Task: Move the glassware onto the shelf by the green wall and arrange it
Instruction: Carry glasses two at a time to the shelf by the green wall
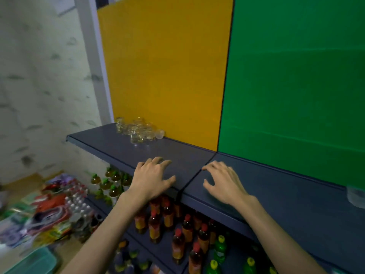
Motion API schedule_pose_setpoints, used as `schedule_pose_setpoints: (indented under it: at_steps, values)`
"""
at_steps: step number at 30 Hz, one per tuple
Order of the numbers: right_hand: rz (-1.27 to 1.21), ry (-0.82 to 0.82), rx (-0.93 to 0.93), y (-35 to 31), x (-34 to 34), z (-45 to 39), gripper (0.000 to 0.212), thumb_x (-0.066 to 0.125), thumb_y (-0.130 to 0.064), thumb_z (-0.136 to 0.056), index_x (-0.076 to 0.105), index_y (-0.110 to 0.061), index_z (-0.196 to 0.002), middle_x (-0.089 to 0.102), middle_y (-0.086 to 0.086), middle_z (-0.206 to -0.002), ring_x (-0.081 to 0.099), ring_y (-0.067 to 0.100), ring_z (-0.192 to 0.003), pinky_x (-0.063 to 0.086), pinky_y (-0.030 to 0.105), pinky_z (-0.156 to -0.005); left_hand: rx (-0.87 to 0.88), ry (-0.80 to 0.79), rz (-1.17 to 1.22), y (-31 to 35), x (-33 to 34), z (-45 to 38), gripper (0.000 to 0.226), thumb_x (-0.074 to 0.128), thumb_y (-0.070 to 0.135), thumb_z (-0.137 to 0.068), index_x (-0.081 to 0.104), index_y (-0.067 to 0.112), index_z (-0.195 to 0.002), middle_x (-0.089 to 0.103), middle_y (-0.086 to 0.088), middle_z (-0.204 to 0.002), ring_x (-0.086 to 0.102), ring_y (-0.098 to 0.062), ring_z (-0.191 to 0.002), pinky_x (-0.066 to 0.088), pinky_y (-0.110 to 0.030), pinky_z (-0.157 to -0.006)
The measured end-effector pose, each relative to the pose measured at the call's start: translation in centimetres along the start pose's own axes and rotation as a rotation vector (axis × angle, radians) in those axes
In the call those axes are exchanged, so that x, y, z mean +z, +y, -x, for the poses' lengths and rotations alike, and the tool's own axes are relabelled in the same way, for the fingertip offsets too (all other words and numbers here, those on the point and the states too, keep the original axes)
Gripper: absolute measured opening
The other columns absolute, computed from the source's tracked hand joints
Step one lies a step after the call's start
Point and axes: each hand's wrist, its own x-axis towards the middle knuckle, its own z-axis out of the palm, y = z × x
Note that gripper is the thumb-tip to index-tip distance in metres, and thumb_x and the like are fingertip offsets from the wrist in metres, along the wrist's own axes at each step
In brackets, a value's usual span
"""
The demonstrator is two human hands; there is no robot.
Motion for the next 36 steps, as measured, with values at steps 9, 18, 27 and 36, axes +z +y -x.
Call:
schedule_pose_setpoints:
  at_steps: [9, 18, 27, 36]
  values:
    - [-0.002, -0.012, -0.012, -7.8, 3.8, -9.5, 0.048, 0.051, -0.041, -0.095, 0.05, -0.024, -0.14, 0.051, -0.002, -0.141, 0.047, 0.021, -0.128, 0.04, 0.041, -0.1, -0.09, -0.02, 0.014, -12.3, 1.7, -2.8, 0.07, 0.042, 0.067, -0.089, 0.042, 0.032, -0.15, 0.045, -0.002, -0.153, 0.046, -0.028, -0.135, 0.039, -0.048, -0.105]
    - [-0.015, 0.028, 0.006, -9.7, 8.8, -22.8, 0.047, 0.056, -0.039, -0.095, 0.05, -0.023, -0.138, 0.053, 0.0, -0.138, 0.05, 0.022, -0.125, 0.043, 0.04, -0.099, -0.095, -0.002, 0.02, -21.9, 4.9, -12.2, 0.072, 0.044, 0.064, -0.09, 0.037, 0.029, -0.152, 0.043, -0.003, -0.153, 0.047, -0.028, -0.135, 0.04, -0.048, -0.106]
    - [-0.021, 0.02, 0.159, -8.0, 13.0, -34.9, 0.051, 0.059, -0.04, -0.093, 0.049, -0.023, -0.14, 0.057, 0.001, -0.127, 0.054, 0.022, -0.117, 0.047, 0.038, -0.093, -0.079, 0.038, -0.038, -30.0, 6.3, -25.9, 0.072, 0.049, 0.065, -0.09, 0.04, 0.025, -0.149, 0.05, -0.007, -0.145, 0.052, -0.031, -0.128, 0.042, -0.048, -0.101]
    - [-0.125, 0.0, 0.25, -8.5, 17.3, -39.4, 0.051, 0.064, -0.039, -0.089, 0.05, -0.025, -0.136, 0.057, -0.004, -0.131, 0.053, 0.018, -0.121, 0.048, 0.036, -0.097, -0.126, -0.037, 0.165, -33.7, 10.9, -32.4, 0.079, 0.059, 0.072, -0.079, 0.049, 0.021, -0.138, 0.059, -0.007, -0.136, 0.058, -0.032, -0.12, 0.049, -0.044, -0.093]
